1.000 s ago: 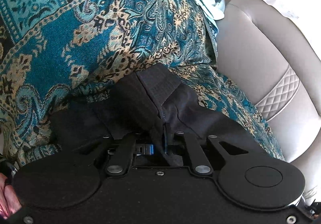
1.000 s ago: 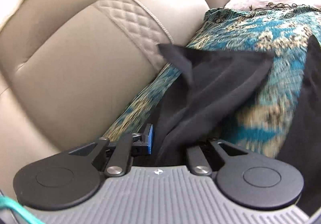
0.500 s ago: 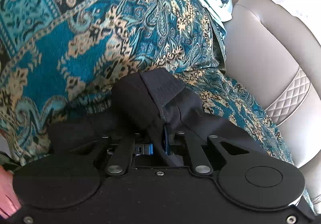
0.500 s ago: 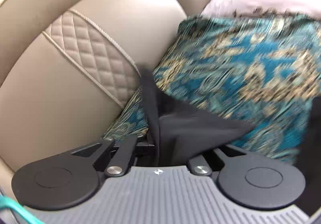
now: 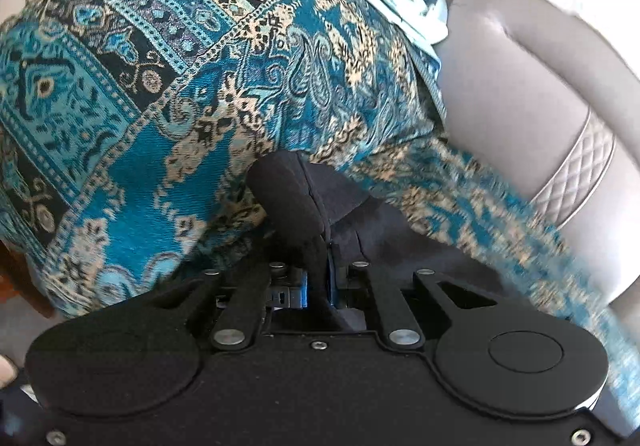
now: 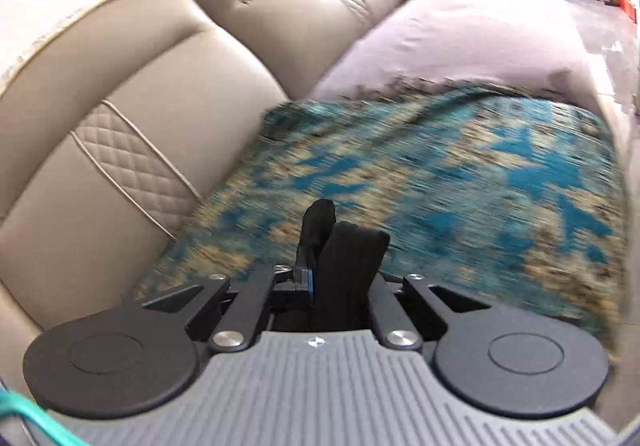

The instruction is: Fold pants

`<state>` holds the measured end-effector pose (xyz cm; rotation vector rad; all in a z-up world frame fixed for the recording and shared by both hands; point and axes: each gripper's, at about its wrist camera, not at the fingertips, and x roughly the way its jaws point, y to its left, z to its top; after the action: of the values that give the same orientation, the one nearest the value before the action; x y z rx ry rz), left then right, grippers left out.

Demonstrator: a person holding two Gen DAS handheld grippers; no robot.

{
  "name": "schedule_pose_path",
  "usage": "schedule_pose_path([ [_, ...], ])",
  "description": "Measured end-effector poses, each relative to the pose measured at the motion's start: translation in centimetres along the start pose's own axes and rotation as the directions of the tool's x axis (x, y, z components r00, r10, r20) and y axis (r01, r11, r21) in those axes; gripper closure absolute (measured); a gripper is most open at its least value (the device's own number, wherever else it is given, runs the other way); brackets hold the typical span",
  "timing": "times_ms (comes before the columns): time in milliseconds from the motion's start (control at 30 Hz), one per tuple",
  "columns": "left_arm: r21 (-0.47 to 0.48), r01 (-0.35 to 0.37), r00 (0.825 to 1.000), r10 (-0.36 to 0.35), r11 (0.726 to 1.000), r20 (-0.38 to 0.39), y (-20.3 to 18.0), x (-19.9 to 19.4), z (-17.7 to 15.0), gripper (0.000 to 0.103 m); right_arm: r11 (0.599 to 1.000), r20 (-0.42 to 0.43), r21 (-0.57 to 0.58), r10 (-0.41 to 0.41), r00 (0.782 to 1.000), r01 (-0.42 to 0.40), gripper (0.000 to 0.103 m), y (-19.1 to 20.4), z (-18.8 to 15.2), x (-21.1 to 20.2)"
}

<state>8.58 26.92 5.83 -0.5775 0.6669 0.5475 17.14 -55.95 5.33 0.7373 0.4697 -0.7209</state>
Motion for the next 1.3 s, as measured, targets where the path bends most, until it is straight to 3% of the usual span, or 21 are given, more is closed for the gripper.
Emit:
schedule_pose_path([
  [233,0.032,-0.016,1.000,0.016,0.999,-0.017,0.8,-0.1,-0.3,0.093,0.999,-0.069,0.019,-0.028,0.997,0.029,0.095,-5.9,-2.8,-0.7],
  [333,0.066,-0.026,0.999,0.028,0.997,-0.025,0.6,-0.3,-0.3,0.093,0.999,-0.080,0.042,0.007,0.997,-0.004,0.091,-7.1,-3.0,-1.0],
  [367,0.080,-0.030,0.999,0.032,0.996,-0.026,0.5,-0.3,-0.3,0.093,0.999,-0.092,0.035,0.009,0.996,-0.006,0.081,-7.0,-2.8,-0.9],
  [500,0.082,-0.028,0.999,0.032,0.996,-0.042,-0.8,0.2,1.0,0.094,0.997,-0.180,-0.024,-0.072,0.981,0.069,0.093,-4.0,-0.6,0.4],
  [633,0.105,-0.014,1.000,0.016,0.994,-0.013,-2.2,-0.3,2.1,0.094,0.998,-0.154,-0.036,0.044,0.987,-0.050,0.092,0.6,2.5,-1.3],
  [667,0.116,-0.011,1.000,0.012,0.993,-0.006,-2.4,-0.3,2.2,0.094,0.996,-0.139,-0.056,0.055,0.989,-0.063,0.082,1.6,3.1,-1.9],
  [700,0.131,-0.014,1.000,0.014,0.991,0.004,-2.6,-0.4,2.1,0.094,0.995,-0.128,-0.077,0.054,0.990,-0.064,0.063,2.1,3.4,-2.4],
  [767,0.144,-0.027,1.000,0.026,0.989,0.008,-2.5,-0.4,1.7,0.093,0.990,-0.151,-0.117,0.055,0.987,-0.073,0.055,2.0,3.5,-2.3],
  [800,0.143,-0.034,0.999,0.034,0.989,0.002,-2.3,-0.3,1.4,0.093,0.991,-0.163,-0.114,0.050,0.985,-0.069,0.058,1.3,3.4,-2.0],
  [867,0.132,-0.047,0.999,0.049,0.990,-0.015,-1.8,0.1,0.9,0.093,0.996,-0.194,-0.087,0.011,0.981,-0.028,0.073,-0.8,2.7,-1.2],
  [967,0.107,-0.054,0.998,0.059,0.993,-0.038,-0.8,0.6,0.6,0.093,1.000,-0.237,-0.008,-0.020,0.971,0.018,0.073,-4.6,1.9,-0.3],
  [1100,0.103,-0.057,0.997,0.061,0.993,-0.038,-0.3,0.5,0.1,0.093,0.995,-0.249,0.096,0.002,0.968,0.023,0.073,-8.7,1.2,-0.2],
  [1200,0.116,-0.070,0.996,0.074,0.991,-0.039,-0.5,0.6,-0.2,0.093,0.992,-0.234,0.121,0.072,0.970,-0.044,0.073,-9.8,0.6,-1.3],
  [1300,0.121,-0.081,0.995,0.086,0.989,-0.042,-0.8,0.8,-0.3,0.093,0.977,-0.231,0.139,0.188,0.954,-0.159,0.071,-10.0,-0.3,-1.9],
])
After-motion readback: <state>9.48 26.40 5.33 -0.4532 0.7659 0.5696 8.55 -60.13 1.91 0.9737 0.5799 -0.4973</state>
